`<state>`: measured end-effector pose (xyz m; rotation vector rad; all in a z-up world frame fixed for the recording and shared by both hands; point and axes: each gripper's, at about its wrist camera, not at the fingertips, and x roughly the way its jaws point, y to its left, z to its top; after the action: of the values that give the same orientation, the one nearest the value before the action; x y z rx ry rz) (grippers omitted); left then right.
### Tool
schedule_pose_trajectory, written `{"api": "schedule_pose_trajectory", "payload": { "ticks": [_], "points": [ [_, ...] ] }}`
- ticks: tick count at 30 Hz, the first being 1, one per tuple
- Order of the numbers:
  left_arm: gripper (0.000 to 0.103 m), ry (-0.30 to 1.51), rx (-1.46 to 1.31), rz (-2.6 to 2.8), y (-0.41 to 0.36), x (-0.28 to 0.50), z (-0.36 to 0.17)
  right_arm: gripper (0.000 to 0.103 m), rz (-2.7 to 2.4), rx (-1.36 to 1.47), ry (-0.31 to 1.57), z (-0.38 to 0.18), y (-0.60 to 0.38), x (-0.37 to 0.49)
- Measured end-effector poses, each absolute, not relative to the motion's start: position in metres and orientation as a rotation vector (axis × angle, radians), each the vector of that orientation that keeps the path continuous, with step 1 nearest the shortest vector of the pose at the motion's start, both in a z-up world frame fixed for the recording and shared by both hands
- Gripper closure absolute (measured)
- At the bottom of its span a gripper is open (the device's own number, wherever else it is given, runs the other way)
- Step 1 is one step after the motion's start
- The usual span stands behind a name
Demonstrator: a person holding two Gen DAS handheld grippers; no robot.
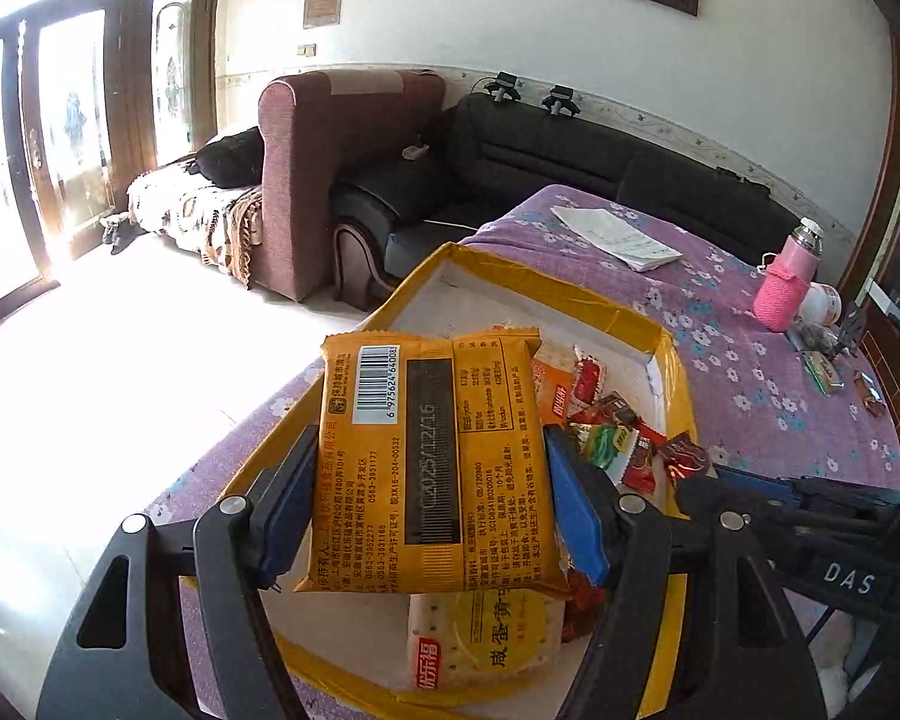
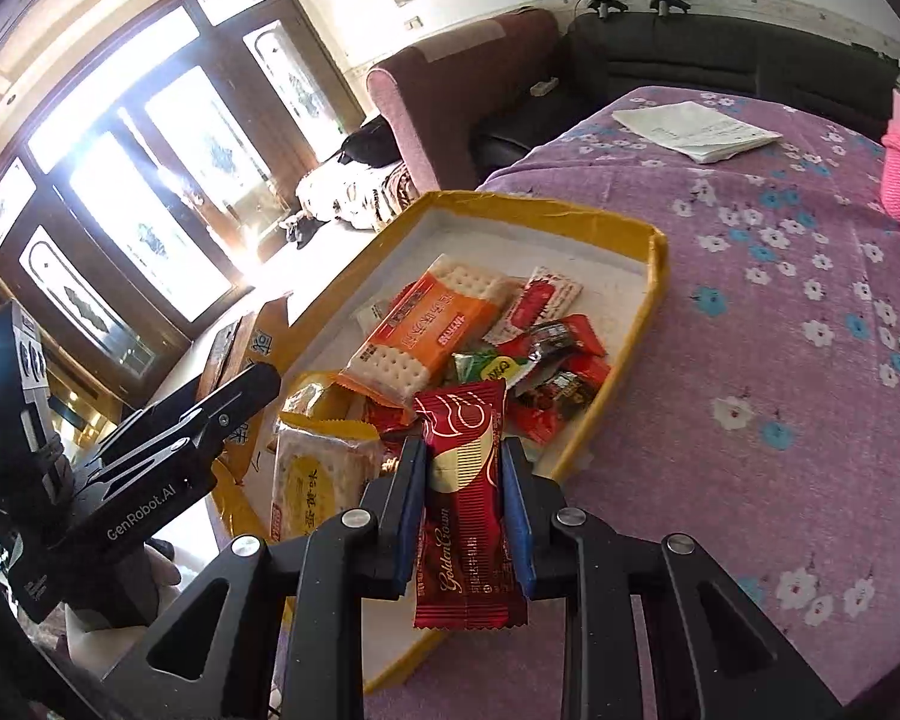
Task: Organize snacks
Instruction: 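Carry biscuit pack and wafer bar into the yellow tray and open both tools, then lift both open tools away from the tray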
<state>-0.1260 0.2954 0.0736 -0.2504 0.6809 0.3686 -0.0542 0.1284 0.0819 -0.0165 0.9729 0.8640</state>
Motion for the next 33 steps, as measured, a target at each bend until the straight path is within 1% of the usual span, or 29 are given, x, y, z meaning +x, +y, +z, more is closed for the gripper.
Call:
{"api": "schedule_pose_trajectory", "payload": {
  "ticks": [7,10,11,13,14,19,20,22,28,30,31,33],
  "points": [
    [0.033,0.748,-0.233,0.407,0.311,-0.101,0.054,0.078,0.822,-0.081,0.962,0.064,0.176,-0.034],
    [0.033,0.754,-0.232,0.408,0.311,-0.099,0.052,0.074,0.803,-0.089,0.965,0.056,0.182,-0.027],
    [0.032,0.754,-0.225,0.406,0.31,-0.099,0.053,0.072,0.798,-0.086,0.96,0.056,0.181,-0.026],
    [0.032,0.751,-0.215,0.405,0.309,-0.099,0.055,0.061,0.801,-0.068,0.951,0.058,0.177,-0.025],
    [0.032,0.747,-0.214,0.407,0.309,-0.1,0.057,0.06,0.802,-0.056,0.944,0.061,0.173,-0.026],
    [0.032,0.724,-0.23,0.414,0.303,-0.111,0.064,0.046,0.789,-0.02,0.86,0.086,0.145,-0.037],
    [0.032,0.712,-0.232,0.418,0.3,-0.116,0.068,0.045,0.784,-0.021,0.843,0.09,0.14,-0.042],
    [0.031,0.684,-0.233,0.423,0.295,-0.126,0.077,0.041,0.775,-0.029,0.81,0.096,0.126,-0.053],
    [0.029,0.523,-0.179,0.473,0.264,-0.171,0.119,0.038,0.746,-0.064,0.752,0.104,0.084,-0.086],
    [0.024,0.427,-0.132,0.512,0.249,-0.194,0.137,0.038,0.738,-0.071,0.73,0.105,0.068,-0.1],
    [0.016,0.377,-0.108,0.529,0.241,-0.206,0.147,0.037,0.732,-0.073,0.718,0.106,0.059,-0.107],
    [0.012,0.283,-0.074,0.535,0.226,-0.23,0.164,0.035,0.723,-0.074,0.693,0.109,0.041,-0.121]
  ]
}}
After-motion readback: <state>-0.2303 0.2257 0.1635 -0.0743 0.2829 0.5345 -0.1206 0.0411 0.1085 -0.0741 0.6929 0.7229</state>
